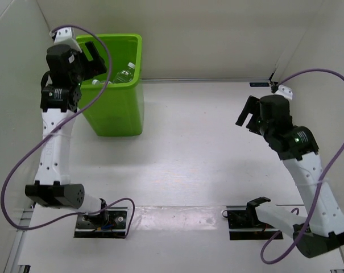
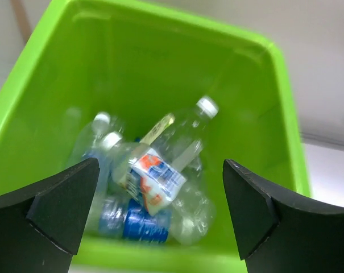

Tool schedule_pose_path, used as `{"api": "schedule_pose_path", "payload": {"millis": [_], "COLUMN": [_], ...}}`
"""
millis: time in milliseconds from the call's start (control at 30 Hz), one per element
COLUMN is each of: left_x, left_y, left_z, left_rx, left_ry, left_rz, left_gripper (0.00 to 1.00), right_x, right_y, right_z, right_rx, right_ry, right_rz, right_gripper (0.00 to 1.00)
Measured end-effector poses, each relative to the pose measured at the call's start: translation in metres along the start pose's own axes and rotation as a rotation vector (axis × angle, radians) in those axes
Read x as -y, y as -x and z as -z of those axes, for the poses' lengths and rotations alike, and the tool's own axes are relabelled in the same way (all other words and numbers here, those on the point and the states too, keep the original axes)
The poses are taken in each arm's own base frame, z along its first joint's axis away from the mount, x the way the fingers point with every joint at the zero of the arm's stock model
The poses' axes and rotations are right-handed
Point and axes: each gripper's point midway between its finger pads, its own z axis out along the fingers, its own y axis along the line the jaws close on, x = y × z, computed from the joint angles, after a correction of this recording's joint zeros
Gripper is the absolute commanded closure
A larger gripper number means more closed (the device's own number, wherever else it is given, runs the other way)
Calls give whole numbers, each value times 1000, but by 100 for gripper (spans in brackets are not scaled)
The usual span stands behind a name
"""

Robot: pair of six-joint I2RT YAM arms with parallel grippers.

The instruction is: Put the plastic bottles in the bin

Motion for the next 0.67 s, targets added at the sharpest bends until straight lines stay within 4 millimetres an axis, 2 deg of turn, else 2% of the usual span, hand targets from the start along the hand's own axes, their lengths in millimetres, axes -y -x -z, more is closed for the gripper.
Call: {"api": "schedule_pose_path", "payload": {"millis": [100, 167, 233, 367, 500, 600, 667], "left_x": [-12, -20, -22, -30, -37, -39, -37], "left_y": [-28, -49, -50, -64, -80, -92, -102], "left_z": [20, 30, 41, 79, 116, 127, 123], "left_rx": [-47, -65, -21, 62, 141, 159, 133], "left_ry": [18, 25, 20, 16, 2, -9, -19], "left_rz": [-16, -31, -35, 16, 50, 19, -12], "left_gripper": [0, 0, 0, 0, 0, 0, 0], "right_x": [28, 49, 62, 66, 67, 67, 66], "right_y": [-1, -8, -13, -17, -25, -29, -30], "right_z": [-13, -17, -16, -6, -4, -5, -5], "right_rx": [-20, -45, -49, -37, -63, -79, -85], "right_ry": [-203, -322, -391, -412, -430, -430, -426], "right_rz": [4, -14, -40, -81, -109, -125, -131], "right_gripper": [10, 10, 10, 10, 10, 10, 10]}}
